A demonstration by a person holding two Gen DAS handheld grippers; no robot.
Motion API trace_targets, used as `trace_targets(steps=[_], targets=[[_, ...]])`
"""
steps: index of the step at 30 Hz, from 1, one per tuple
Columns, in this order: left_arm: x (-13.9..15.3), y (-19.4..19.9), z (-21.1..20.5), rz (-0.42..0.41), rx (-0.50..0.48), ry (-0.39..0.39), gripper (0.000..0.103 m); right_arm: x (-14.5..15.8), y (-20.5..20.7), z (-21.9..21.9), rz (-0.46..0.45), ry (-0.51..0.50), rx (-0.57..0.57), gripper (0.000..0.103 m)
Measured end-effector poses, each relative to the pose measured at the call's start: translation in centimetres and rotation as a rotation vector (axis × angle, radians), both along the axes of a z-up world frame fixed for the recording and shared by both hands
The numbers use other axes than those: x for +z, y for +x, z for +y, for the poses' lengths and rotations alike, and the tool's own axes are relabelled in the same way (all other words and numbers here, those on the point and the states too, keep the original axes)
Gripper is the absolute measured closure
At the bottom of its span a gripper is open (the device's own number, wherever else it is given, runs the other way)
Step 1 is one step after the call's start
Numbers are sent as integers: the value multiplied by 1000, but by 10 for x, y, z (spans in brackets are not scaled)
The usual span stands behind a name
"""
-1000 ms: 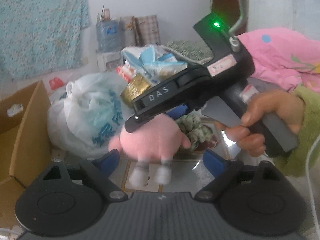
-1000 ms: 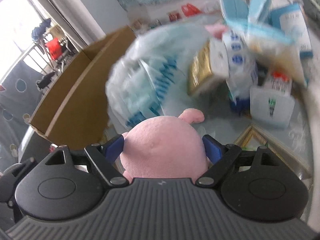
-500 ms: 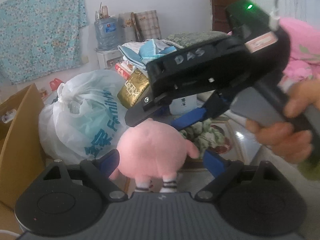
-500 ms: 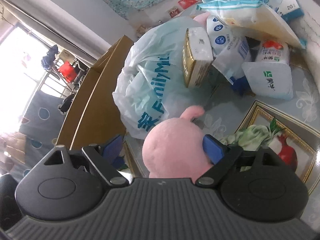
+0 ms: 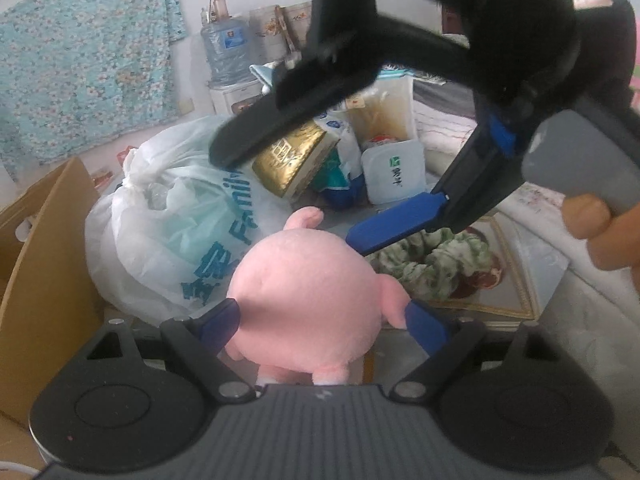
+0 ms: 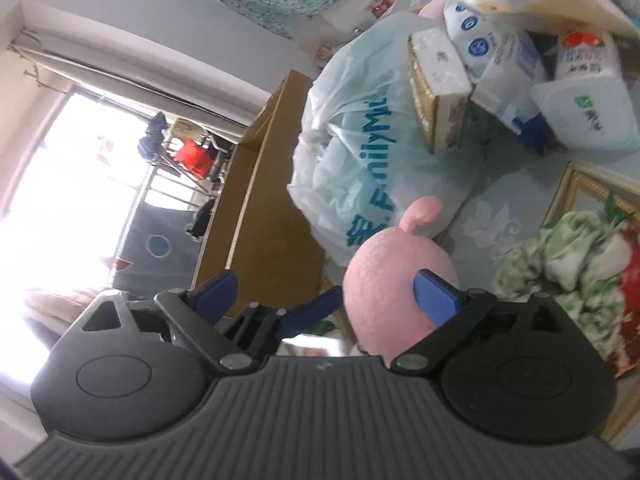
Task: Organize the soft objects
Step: 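Lift the pink plush toy with the right tool toward the left tool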
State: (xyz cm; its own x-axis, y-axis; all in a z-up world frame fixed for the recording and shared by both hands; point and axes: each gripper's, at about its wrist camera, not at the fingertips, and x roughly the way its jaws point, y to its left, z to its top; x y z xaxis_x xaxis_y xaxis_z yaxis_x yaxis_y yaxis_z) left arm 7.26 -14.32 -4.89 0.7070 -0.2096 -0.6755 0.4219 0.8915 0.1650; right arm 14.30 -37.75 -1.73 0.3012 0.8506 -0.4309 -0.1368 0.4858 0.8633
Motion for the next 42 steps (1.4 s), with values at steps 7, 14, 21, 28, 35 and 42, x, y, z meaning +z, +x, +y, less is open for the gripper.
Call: trace_targets(steps=[7,14,21,28,35,42], targets=[[1,3,2,13,28,13,8,-2,-1,8,32,48,-6,3],[0,7,6,2,71,44,14,0,-5,14,39,90,11,3],[9,4,19,-10,89,-25,24,10,-6,-5,-20,93,-69,3],[33,7,53,115,-20,-427,27,10,-9,-32,-33,107,-161,3],[21,19,56,197,-8,-520,33,7,-12,-46,-48,81,-226,3],[20,14,51,134,-5,-455,27,-5,-26,-55,-31,76,-267,3]])
